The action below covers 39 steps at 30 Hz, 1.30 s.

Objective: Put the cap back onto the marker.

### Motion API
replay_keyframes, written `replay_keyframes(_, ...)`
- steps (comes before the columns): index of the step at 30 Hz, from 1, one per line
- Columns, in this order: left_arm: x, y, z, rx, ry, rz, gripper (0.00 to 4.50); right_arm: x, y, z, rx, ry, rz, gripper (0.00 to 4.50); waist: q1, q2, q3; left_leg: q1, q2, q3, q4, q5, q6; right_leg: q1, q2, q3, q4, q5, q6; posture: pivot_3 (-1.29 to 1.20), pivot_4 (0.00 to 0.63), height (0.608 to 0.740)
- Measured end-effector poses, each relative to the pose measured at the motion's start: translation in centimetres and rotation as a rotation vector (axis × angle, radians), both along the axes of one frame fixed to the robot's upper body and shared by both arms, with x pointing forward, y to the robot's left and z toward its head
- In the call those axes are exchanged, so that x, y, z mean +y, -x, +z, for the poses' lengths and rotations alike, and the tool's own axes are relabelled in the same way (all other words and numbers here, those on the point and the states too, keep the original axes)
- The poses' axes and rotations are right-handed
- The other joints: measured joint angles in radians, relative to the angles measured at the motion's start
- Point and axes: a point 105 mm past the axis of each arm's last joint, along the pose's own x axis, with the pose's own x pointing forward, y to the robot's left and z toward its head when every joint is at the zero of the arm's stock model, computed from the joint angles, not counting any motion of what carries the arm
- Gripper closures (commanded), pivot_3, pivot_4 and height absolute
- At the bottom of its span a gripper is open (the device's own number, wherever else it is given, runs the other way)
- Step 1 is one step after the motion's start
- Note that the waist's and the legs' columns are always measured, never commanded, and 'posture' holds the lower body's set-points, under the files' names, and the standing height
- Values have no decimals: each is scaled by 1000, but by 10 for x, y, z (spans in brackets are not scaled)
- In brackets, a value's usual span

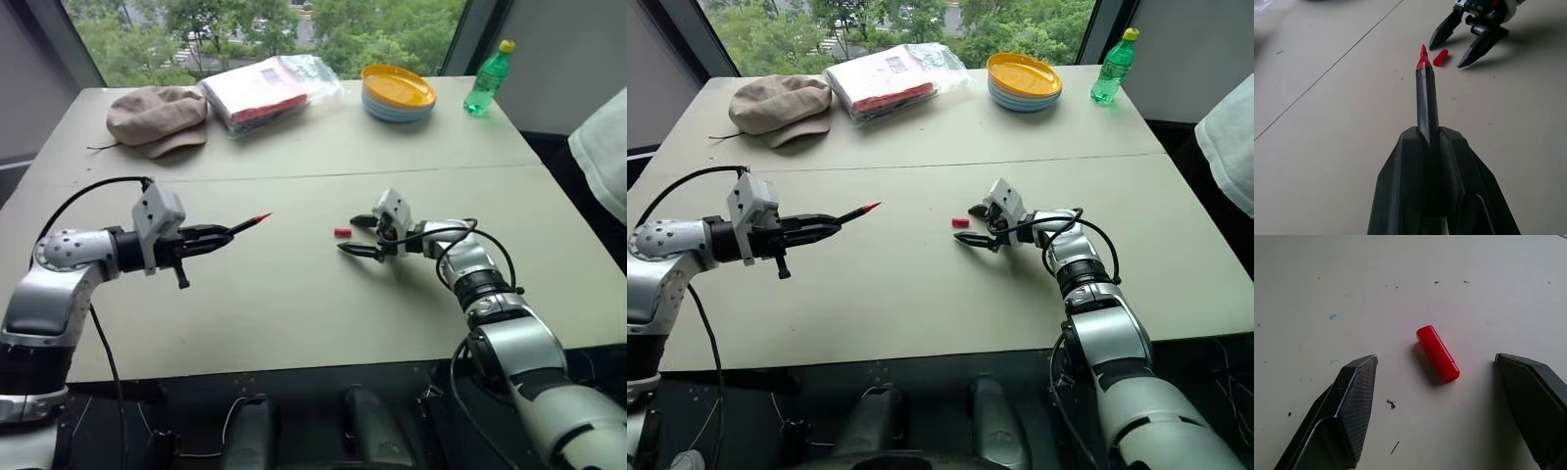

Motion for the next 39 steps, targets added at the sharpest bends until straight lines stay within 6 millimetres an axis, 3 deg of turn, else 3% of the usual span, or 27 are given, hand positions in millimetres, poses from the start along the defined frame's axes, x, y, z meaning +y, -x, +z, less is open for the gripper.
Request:
replay_keyframes(13, 3, 0, 2, -8, -22, 2, 4473, 6, -2, -1, 9, -12, 1, 522, -6, 0, 0, 1, 0, 0, 0, 0, 0, 0, 0, 0, 1, 0, 0, 0, 150, 740)
replay_keyframes(16, 3, 0, 2, -8, -22, 3, 4500, 7, -2, -2, 13, -16, -2, 1370, -8, 0, 0, 1, 0, 0, 0, 0, 0, 0, 0, 0, 1, 0, 0, 0, 150, 740)
replay_keyframes(22, 3, 0, 2, -9, -22, 8, 4500, 8, -3, -3, 2, 6, 6, 4420, -8, 0, 0, 1, 0, 0, 0, 0, 0, 0, 0, 0, 1, 0, 0, 0, 150, 740)
replay_keyframes(34, 4, 0, 1, -14, -24, 13, 4500, 17, 1, -4, -47, 38, 56, 4469, -23, 0, 0, 1, 0, 0, -1, 0, 0, 0, 0, 0, 1, 0, 0, 0, 150, 740)
replay_keyframes(39, -5, -3, -6, -63, -117, -70, 4500, 11, 7, 16, -160, 159, 152, 4469, -16, 1, 0, 0, 0, 0, -1, 0, 0, 0, 0, 0, 1, 0, 0, 0, 150, 740)
